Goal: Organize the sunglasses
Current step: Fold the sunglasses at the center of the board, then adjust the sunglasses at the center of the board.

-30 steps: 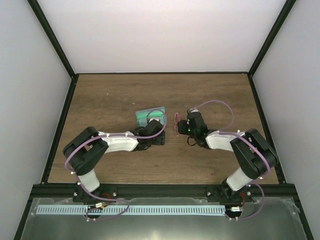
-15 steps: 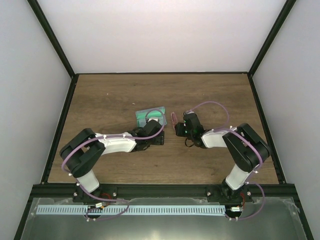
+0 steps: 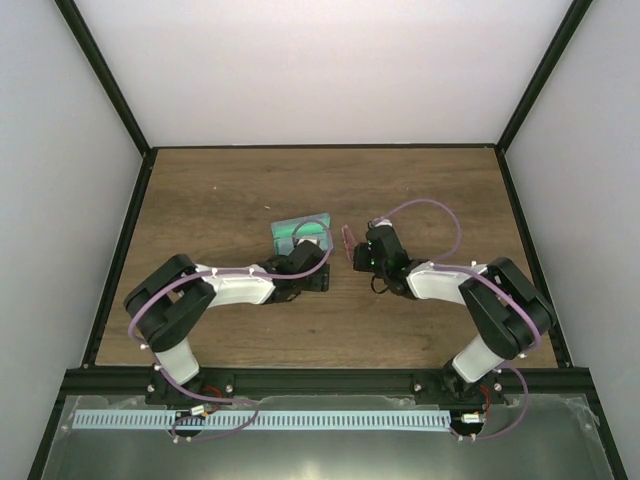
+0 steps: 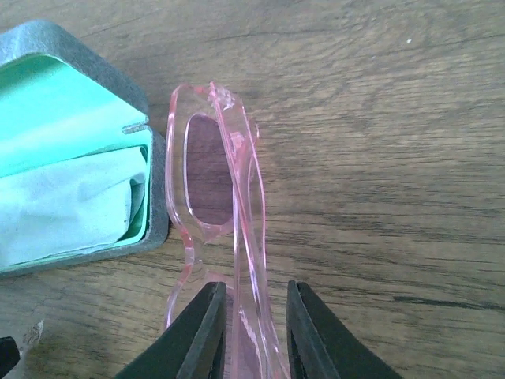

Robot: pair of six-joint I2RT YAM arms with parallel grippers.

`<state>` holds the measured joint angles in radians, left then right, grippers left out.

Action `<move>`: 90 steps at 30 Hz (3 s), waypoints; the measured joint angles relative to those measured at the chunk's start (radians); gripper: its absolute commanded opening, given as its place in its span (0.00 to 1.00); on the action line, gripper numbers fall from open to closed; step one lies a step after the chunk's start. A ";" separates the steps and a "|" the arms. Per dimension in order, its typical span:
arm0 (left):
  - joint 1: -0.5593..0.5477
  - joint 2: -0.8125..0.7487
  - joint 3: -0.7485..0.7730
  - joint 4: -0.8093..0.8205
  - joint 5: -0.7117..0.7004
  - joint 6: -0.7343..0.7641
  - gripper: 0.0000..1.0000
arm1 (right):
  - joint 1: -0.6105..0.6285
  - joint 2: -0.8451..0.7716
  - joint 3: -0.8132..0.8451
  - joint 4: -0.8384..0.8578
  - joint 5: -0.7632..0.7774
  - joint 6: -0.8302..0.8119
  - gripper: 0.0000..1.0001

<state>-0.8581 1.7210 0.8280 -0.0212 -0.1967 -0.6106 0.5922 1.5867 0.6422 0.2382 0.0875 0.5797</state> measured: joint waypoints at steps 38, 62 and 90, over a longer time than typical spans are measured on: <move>0.000 -0.012 -0.026 0.027 0.026 0.006 0.77 | -0.032 -0.027 -0.082 0.148 -0.147 -0.087 0.22; 0.000 -0.012 -0.039 0.036 0.021 0.005 0.77 | 0.050 0.050 -0.033 0.119 -0.043 -0.069 0.10; 0.000 -0.002 -0.040 0.080 0.059 0.011 0.77 | 0.226 0.254 0.364 -0.734 0.763 0.229 0.05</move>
<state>-0.8581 1.7187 0.7876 0.0589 -0.1375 -0.5991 0.8185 1.8412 1.0065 -0.4953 0.8509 0.8085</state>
